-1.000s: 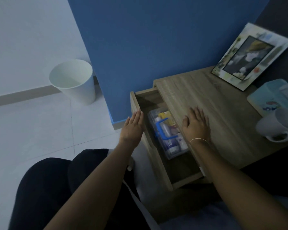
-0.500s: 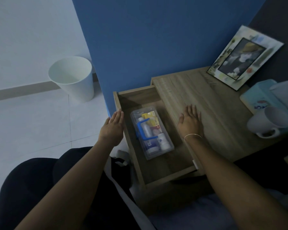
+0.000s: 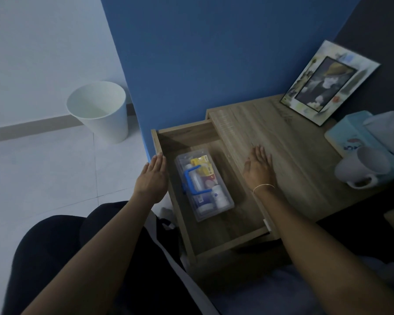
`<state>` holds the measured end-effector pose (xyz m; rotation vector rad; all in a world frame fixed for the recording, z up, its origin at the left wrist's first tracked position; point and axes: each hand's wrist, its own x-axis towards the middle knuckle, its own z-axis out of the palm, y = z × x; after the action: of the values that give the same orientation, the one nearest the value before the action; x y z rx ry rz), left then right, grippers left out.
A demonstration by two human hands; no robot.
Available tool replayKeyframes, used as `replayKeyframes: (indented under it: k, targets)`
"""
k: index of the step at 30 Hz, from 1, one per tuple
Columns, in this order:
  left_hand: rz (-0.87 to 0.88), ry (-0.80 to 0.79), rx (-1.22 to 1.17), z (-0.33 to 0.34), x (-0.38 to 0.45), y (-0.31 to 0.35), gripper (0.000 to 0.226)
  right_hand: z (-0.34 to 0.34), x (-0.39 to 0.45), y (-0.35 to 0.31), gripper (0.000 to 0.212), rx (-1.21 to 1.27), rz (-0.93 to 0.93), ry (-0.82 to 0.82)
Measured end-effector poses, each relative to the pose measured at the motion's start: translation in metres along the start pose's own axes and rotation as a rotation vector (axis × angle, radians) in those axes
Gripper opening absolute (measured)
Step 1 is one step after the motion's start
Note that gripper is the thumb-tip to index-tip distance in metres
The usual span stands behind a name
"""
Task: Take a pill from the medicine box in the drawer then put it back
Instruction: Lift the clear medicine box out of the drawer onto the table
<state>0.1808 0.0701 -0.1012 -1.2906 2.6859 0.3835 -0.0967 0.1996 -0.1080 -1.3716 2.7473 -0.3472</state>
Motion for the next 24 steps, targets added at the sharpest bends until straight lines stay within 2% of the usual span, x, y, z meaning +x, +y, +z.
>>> replayKeyframes:
  k: [6, 10, 15, 19, 24]
  targets:
    - [0.069, 0.067, 0.020, -0.007, 0.018, 0.012, 0.062, -0.001, -0.040, -0.037, 0.052, 0.248, -0.116, 0.133]
    - [0.150, 0.073, -0.023, -0.010, 0.041, 0.032, 0.064, 0.018, -0.063, -0.063, 0.059, 0.309, -0.238, 0.068]
    - [0.197, 0.034, -0.066, 0.003, 0.066, 0.051, 0.064, 0.052, -0.073, -0.076, 0.080, 0.233, -0.124, -0.074]
    - [0.195, -0.021, -0.131, 0.014, 0.082, 0.051, 0.066, 0.071, -0.081, -0.075, 0.113, 0.124, 0.009, -0.184]
    - [0.143, -0.089, -0.223, 0.022, 0.098, 0.044, 0.069, 0.083, -0.092, -0.077, 0.135, 0.167, 0.106, -0.247]
